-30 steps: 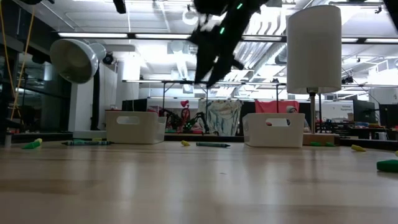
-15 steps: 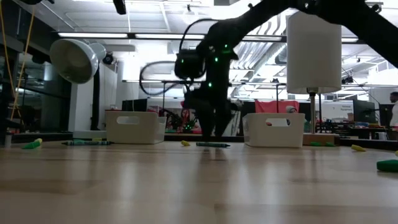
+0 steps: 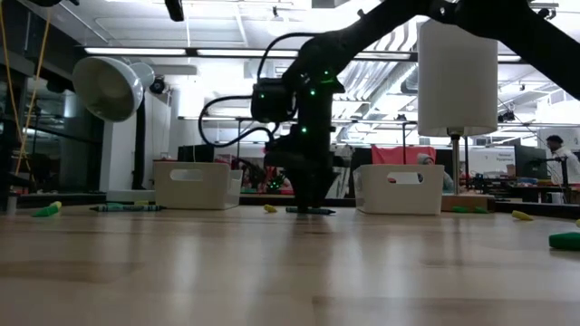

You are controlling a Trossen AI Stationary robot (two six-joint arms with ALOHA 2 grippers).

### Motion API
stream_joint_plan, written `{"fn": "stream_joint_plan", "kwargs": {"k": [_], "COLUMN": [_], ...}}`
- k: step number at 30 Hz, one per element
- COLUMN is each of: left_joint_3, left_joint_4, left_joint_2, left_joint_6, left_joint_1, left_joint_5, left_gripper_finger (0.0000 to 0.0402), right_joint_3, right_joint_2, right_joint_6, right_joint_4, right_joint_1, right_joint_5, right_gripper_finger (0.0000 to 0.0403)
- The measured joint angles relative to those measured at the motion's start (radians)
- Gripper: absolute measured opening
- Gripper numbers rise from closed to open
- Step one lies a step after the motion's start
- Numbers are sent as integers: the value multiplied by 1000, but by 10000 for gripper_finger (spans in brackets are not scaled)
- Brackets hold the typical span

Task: Sort crayons
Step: Put the blue crayon into the yellow bin

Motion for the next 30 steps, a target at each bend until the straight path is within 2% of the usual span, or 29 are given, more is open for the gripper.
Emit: {"fn": "stream_joint_plan", "kwargs": {"k": [9,13,17,22,25,30], "left_joint_3": [0,0,0,0,0,0], "left_joint_4": [0,0,-1,-18,-47,-79], "left_joint_2": [0,0,0,0,0,0], "left_joint_6": [0,0,0,0,0,1], "left_joint_1": [0,0,0,0,0,0], "left_joint_5": [-1,0,0,-2,-9,-11], "left_gripper_finger": [140,140,140,140,140,140], "right_joint_3": [-1,-2,-5,-45,-168,-521], "right_joint_2": [3,2,-13,-101,-225,-476], "right_joint_6": [-64,-68,-124,-210,-216,-83], "right_joint_4": [2,3,2,-15,65,309], "right_joint_1": [4,6,16,45,55,91], "right_joint_5": [-30,-33,-19,-11,1,-31], "right_gripper_finger": [13,18,5,3,2,1]}}
